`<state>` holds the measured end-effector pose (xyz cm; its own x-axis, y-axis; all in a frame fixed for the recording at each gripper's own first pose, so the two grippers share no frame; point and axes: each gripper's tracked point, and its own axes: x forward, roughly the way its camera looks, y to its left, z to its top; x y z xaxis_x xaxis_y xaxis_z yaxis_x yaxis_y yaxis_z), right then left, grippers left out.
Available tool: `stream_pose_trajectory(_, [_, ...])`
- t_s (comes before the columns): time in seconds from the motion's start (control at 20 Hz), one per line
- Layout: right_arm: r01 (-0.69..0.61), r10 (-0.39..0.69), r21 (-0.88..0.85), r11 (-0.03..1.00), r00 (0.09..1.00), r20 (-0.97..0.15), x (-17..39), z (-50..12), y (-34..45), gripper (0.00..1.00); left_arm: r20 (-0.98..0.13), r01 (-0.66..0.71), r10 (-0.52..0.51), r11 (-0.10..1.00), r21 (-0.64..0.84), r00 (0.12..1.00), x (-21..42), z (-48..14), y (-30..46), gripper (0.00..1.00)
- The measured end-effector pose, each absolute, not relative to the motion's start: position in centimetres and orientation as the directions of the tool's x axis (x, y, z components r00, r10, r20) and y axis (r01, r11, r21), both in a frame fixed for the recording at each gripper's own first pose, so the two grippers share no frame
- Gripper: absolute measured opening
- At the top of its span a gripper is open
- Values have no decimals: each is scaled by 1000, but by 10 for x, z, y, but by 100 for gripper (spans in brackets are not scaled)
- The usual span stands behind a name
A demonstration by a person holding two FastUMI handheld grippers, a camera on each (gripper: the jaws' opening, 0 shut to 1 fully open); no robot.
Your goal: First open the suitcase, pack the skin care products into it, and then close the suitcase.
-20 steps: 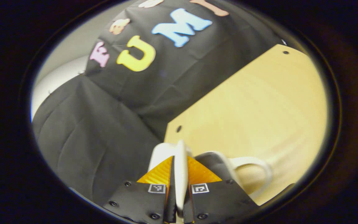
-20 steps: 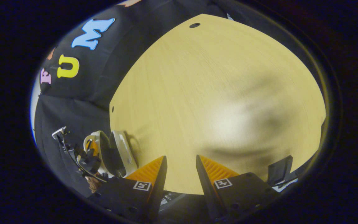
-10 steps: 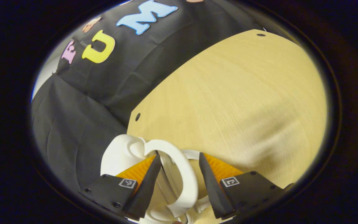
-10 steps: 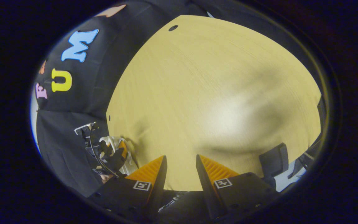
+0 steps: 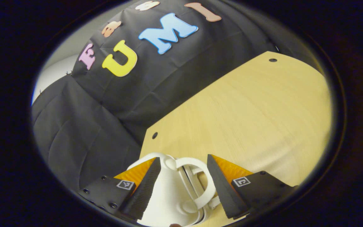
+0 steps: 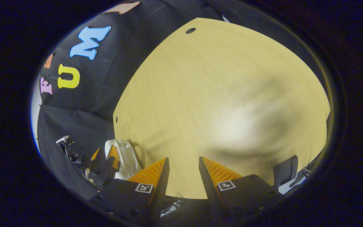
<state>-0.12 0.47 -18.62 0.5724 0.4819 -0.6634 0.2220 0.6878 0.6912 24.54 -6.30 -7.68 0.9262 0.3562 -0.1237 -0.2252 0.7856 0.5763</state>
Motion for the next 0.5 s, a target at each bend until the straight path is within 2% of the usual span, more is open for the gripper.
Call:
stream_pose_trajectory(0.15, [164,318,585,794,709,-630,30,-156,-34,58,-24,-174,212,856,487,977,243,-2,-119,97])
stream_pose_trajectory(0.25, [113,155,453,884,844,-514,59,-103,-68,59,66,-143,127,898,416,990,233,60,-157,97])
stream_pose_trajectory(0.4, [72,-34,218,973,984,-173,79,6,-107,58,278,-93,17,960,263,961,212,147,-215,96])
stream_pose_trajectory(0.45, [69,-61,153,986,997,-55,82,41,-111,50,360,-52,-26,978,204,933,200,171,-235,96])
stream_pose_trajectory(0.5, [67,-73,91,994,996,58,82,71,-115,49,437,-12,-52,990,141,898,187,187,-252,95])
